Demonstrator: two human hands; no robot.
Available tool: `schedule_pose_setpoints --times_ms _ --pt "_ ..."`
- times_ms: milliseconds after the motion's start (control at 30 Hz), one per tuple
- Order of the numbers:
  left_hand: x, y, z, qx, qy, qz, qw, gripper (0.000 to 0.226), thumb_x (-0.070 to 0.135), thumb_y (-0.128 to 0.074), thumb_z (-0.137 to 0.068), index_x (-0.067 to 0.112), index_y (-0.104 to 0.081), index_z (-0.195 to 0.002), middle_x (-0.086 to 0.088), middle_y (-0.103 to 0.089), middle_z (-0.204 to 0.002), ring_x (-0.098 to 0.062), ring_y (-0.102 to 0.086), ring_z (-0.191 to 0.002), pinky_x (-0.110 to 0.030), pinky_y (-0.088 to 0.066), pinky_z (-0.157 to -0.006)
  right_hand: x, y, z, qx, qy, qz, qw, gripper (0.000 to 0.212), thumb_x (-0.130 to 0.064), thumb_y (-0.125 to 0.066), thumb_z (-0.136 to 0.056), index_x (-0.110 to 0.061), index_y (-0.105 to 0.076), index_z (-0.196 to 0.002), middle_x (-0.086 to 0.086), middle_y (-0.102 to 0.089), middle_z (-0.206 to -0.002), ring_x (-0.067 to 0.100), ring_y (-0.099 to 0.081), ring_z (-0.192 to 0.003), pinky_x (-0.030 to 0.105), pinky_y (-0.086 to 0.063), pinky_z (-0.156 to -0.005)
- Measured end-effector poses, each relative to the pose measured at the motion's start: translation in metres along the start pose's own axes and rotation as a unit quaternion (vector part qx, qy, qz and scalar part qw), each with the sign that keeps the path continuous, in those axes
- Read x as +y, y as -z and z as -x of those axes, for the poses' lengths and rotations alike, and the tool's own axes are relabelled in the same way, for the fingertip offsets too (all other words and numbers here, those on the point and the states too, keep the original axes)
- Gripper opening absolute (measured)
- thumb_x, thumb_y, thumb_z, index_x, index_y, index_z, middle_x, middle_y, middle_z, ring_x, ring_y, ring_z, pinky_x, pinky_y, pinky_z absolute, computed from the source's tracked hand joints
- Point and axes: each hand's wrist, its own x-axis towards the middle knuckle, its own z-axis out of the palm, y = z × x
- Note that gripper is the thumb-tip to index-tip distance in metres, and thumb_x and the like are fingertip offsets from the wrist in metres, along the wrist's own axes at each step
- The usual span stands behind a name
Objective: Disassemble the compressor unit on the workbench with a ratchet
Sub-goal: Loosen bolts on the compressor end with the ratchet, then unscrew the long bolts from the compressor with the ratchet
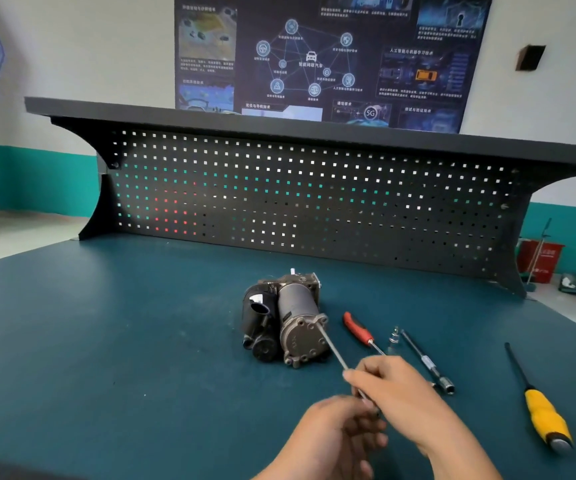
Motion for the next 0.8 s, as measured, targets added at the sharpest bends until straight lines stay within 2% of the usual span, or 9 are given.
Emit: schedule_pose_setpoints --times_ms 67,167,267,367,467,533,633,733,800 --pt "-0.006 0.007 0.015 -0.022 -0.021 0.025 0.999 0.013 -0.009 -0.065 -0.067 -0.004 -0.053 -0.068 -0.013 -0.055 -0.049 -0.019 -0.056 -0.039 -0.019 -0.041 -0.038 -0.009 -0.005 0.019 -0.01 0.004 -0.017 1.0 0.036 -0.021 -0.063 -0.085 -0.016 -0.053 -0.05 -0.008 -0.051 -0.041 0.0 -0.043 -0.041 0.012 -0.034 -0.047" --pt "-0.01 0.036 0.044 -0.026 -0.079 0.005 0.997 0.019 -0.02 -0.057 -0.077 -0.01 -0.058 -0.061 -0.022 -0.058 -0.055 -0.025 -0.061 -0.045 -0.024 -0.047 -0.044 -0.024 -0.029 0.033 -0.024 0.012 0.005 1.0 0.032 -0.032 -0.065 -0.082 -0.022 -0.057 -0.052 -0.005 -0.055 -0.046 -0.001 -0.045 -0.045 0.014 -0.036 -0.051" --pt "-0.003 0.08 0.063 0.095 -0.164 -0.009 0.982 0.023 -0.009 -0.056 -0.083 -0.005 -0.063 -0.061 -0.025 -0.061 -0.061 -0.025 -0.06 -0.045 -0.024 -0.044 -0.038 -0.045 -0.076 0.021 -0.022 0.055 0.045 0.997 0.025 -0.042 -0.062 -0.081 -0.027 -0.059 -0.061 -0.002 -0.062 -0.058 0.005 -0.053 -0.055 0.026 -0.046 -0.063" --pt "0.023 0.131 0.068 0.237 -0.225 -0.074 0.942 0.017 -0.001 -0.054 -0.09 -0.001 -0.061 -0.075 -0.013 -0.065 -0.06 -0.014 -0.061 -0.046 -0.02 -0.036 -0.032 -0.074 -0.132 -0.015 -0.038 0.102 0.103 0.989 0.036 -0.045 -0.056 -0.086 -0.021 -0.051 -0.059 -0.005 -0.056 -0.061 0.017 -0.056 -0.07 0.028 -0.042 -0.061" --pt "0.067 0.184 0.066 0.292 -0.219 -0.12 0.923 0.019 0.002 -0.054 -0.091 0.003 -0.06 -0.073 -0.003 -0.064 -0.055 -0.006 -0.059 -0.045 -0.017 -0.035 -0.034 -0.1 -0.186 -0.064 -0.08 0.098 0.131 0.983 0.037 -0.04 -0.053 -0.087 -0.022 -0.048 -0.055 -0.005 -0.05 -0.059 0.021 -0.051 -0.071 0.027 -0.033 -0.054" --pt "0.097 0.22 0.059 0.326 -0.198 -0.21 0.9 0.017 0.007 -0.059 -0.089 0.004 -0.061 -0.072 0.001 -0.065 -0.053 -0.005 -0.06 -0.045 -0.017 -0.035 -0.036 -0.114 -0.214 -0.096 -0.1 0.09 0.145 0.98 0.029 -0.038 -0.052 -0.089 -0.021 -0.059 -0.066 -0.001 -0.061 -0.073 0.026 -0.056 -0.08 0.026 -0.037 -0.06" --pt "0.138 0.266 0.036 0.403 -0.164 -0.454 0.778 0.017 0.013 -0.067 -0.08 0.009 -0.064 -0.064 0.001 -0.064 -0.053 -0.01 -0.058 -0.048 -0.02 -0.038 -0.046 -0.118 -0.248 -0.136 -0.059 0.113 0.195 0.972 0.027 -0.034 -0.05 -0.094 -0.015 -0.065 -0.106 0.008 -0.065 -0.113 0.029 -0.058 -0.107 0.034 -0.047 -0.081" --pt "0.163 0.291 0.007 0.444 -0.122 -0.627 0.628 0.014 0.021 -0.064 -0.077 0.018 -0.058 -0.066 -0.001 -0.065 -0.073 -0.02 -0.061 -0.075 -0.024 -0.042 -0.06 -0.102 -0.273 -0.154 -0.072 0.145 0.256 0.953 0.039 -0.035 -0.043 -0.098 -0.014 -0.052 -0.128 0.008 -0.047 -0.136 0.029 -0.04 -0.128 0.043 -0.034 -0.101" --pt "0.17 0.301 -0.011 0.45 -0.111 -0.678 0.57 0.009 0.025 -0.06 -0.079 0.019 -0.054 -0.075 -0.002 -0.066 -0.088 -0.022 -0.062 -0.089 -0.026 -0.045 -0.065 -0.09 -0.283 -0.16 -0.09 0.154 0.269 0.946 0.043 -0.036 -0.04 -0.098 -0.015 -0.045 -0.135 0.006 -0.038 -0.144 0.026 -0.029 -0.134 0.046 -0.023 -0.106"
